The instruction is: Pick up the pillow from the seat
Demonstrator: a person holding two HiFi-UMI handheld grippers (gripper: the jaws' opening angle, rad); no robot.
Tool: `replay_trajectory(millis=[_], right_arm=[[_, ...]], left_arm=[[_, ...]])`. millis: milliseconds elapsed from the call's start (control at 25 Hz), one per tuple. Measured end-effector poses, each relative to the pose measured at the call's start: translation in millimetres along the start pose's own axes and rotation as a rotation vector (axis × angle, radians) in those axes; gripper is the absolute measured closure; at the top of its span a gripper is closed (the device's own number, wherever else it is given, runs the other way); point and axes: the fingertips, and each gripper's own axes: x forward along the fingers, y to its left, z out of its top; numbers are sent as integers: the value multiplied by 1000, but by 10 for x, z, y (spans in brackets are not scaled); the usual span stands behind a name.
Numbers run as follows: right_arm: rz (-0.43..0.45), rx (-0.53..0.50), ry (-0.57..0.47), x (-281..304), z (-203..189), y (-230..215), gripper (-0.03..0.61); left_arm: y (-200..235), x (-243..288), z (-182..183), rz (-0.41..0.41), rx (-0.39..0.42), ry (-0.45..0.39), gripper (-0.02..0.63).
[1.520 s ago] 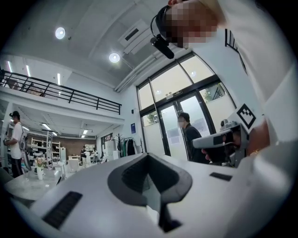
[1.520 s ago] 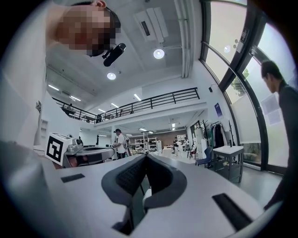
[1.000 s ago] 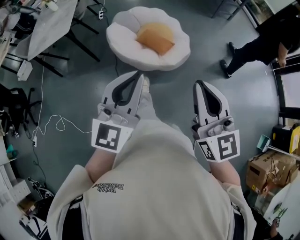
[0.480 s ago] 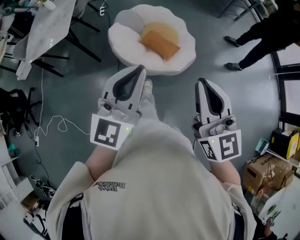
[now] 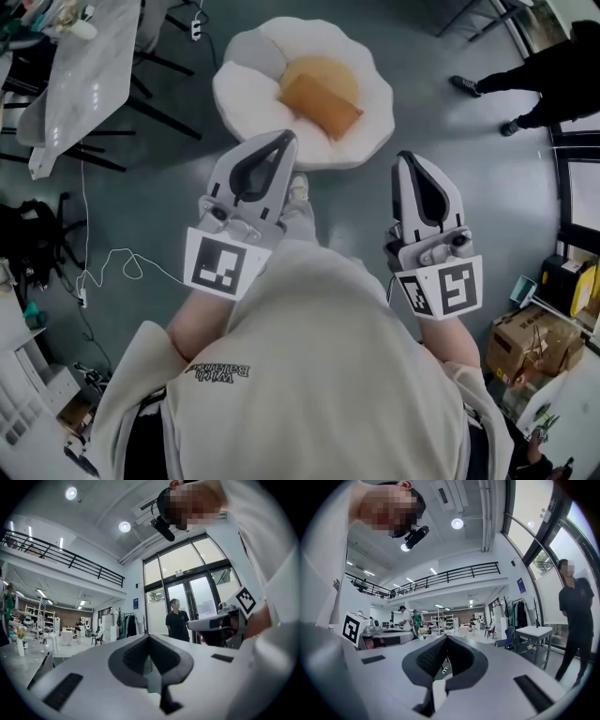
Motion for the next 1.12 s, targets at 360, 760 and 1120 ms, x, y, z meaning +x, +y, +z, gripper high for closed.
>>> replay_trajectory(millis=[360, 760, 1120], right_arm=[[-31, -13, -14, 874, 143, -323, 570], [-39, -28, -40, 1478, 235, -487, 571], [17, -13, -11, 1631, 174, -695, 569]], left_arm=[[658, 644, 9, -42, -8, -17, 604], [1130, 1009, -6, -61, -9, -20, 604], [1261, 1167, -15, 13, -30, -10, 604]])
